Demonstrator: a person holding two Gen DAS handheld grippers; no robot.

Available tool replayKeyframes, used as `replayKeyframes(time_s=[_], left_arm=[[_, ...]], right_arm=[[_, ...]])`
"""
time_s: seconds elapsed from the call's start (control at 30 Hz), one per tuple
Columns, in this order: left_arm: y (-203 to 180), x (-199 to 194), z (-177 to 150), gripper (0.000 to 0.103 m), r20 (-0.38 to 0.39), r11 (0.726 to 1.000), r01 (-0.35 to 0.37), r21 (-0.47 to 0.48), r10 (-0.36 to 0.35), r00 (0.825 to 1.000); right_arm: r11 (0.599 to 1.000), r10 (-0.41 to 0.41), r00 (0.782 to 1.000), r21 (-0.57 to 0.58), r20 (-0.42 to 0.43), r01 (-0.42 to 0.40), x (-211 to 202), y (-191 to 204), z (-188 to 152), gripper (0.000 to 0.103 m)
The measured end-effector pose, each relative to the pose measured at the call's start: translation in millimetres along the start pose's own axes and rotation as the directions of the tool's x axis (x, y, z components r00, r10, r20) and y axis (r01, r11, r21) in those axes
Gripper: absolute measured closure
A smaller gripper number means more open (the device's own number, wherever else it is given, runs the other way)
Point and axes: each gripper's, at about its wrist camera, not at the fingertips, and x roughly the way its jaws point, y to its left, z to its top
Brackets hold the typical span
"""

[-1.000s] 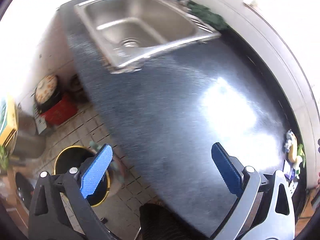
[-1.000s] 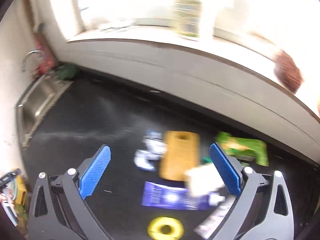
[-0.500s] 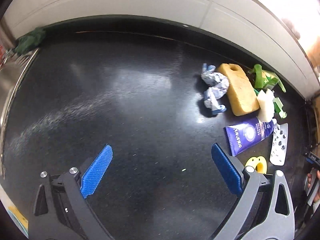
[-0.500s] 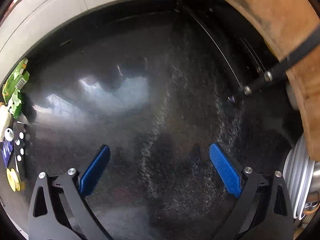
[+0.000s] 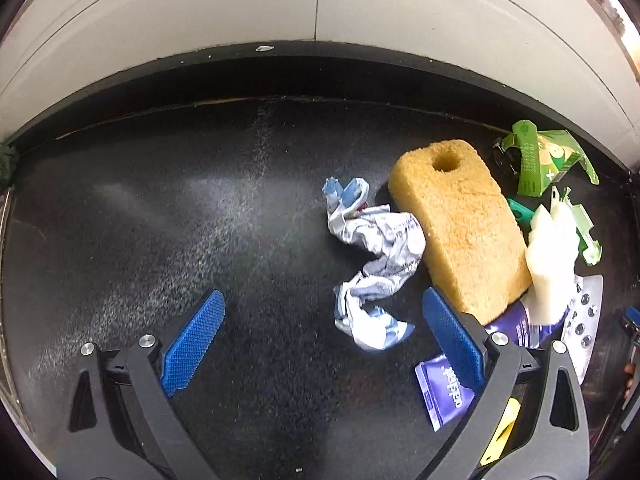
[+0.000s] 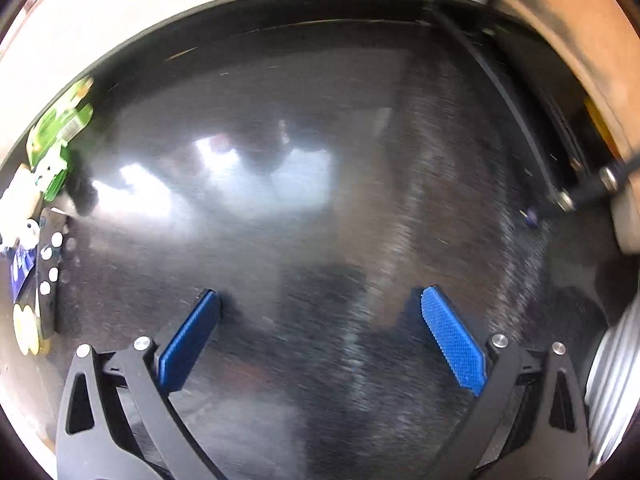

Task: Collect trash
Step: 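Grasp the crumpled white-blue paper beside the yellow sponge with left tool, then grasp the white pill blister pack with right tool while left tool holds the paper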

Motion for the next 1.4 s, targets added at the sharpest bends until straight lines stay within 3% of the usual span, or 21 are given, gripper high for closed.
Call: replayKeyframes(time_s=[0.07, 0.13, 0.33, 0.53, 0.63, 0.73, 0.77, 0.87, 0.97, 1.1, 1.23, 1.4], left_arm=[[2, 9, 10, 0.007, -0.003, 1.0, -0.01, -0.006, 0.01, 1.0], [3, 15, 16, 0.006, 0.021, 0.997, -0.075, 0.016, 0.075, 0.997], [13, 21, 37, 0.005, 0.085, 0.997, -0.076, 0.029, 0.073, 0.994], [16, 24, 51, 0.006, 0.039, 0.997, -0.078, 0.014, 0.077, 0.996], [4, 23, 41, 0.006, 0.016, 0.997, -0.076, -0.003, 0.076, 0.997], [-9, 20, 25, 0.008, 0.068, 0.996, -0.08, 0.033, 0.078, 0.995], [-10, 19, 23, 0.012, 0.082, 0.996, -0.078, 0.035, 0.075, 0.994], [-5, 9, 34, 0.071, 0.108, 0.995, -0.103, 0.008, 0.101, 0.989], [3, 9, 38, 0.073, 0.104, 0.996, -0.091, 0.015, 0.089, 0.991], [22, 0, 16, 0.073, 0.115, 0.993, -0.118, -0.019, 0.119, 0.986], [38, -5, -11, 0.073, 0.11, 0.986, -0.15, -0.075, 0.158, 0.981], [84, -22, -49, 0.072, 0.056, 0.971, -0.176, -0.165, 0.187, 0.981]], right_arm=[[0.999, 0.027, 1.0, 0.018, 0.012, -0.027, 0, 7, 9, 0.005], [0.998, 0.024, 0.999, 0.049, 0.025, -0.026, 2, 11, 19, 0.005], [0.997, -0.022, 0.999, 0.071, 0.044, 0.019, 10, 34, 39, 0.005], [0.991, -0.041, 0.998, 0.125, 0.039, 0.036, 21, 52, 55, 0.005], [0.992, -0.039, 0.999, 0.119, 0.037, 0.034, 19, 53, 50, 0.005], [0.993, -0.035, 0.999, 0.112, 0.027, 0.032, 16, 55, 42, 0.005], [0.993, -0.034, 0.999, 0.113, 0.018, 0.031, 17, 53, 42, 0.005], [0.989, -0.039, 0.999, 0.141, -0.004, 0.039, 14, 47, 33, 0.005], [0.987, -0.028, 0.999, 0.154, -0.037, 0.034, 15, 53, 24, 0.005], [0.966, 0.145, 0.989, 0.216, -0.009, -0.14, 4, 75, 12, 0.006], [0.955, 0.269, 0.962, 0.136, -0.034, -0.262, 2, 124, 11, 0.006], [0.978, 0.206, 0.976, -0.025, -0.067, -0.208, 7, 178, 2, 0.01]])
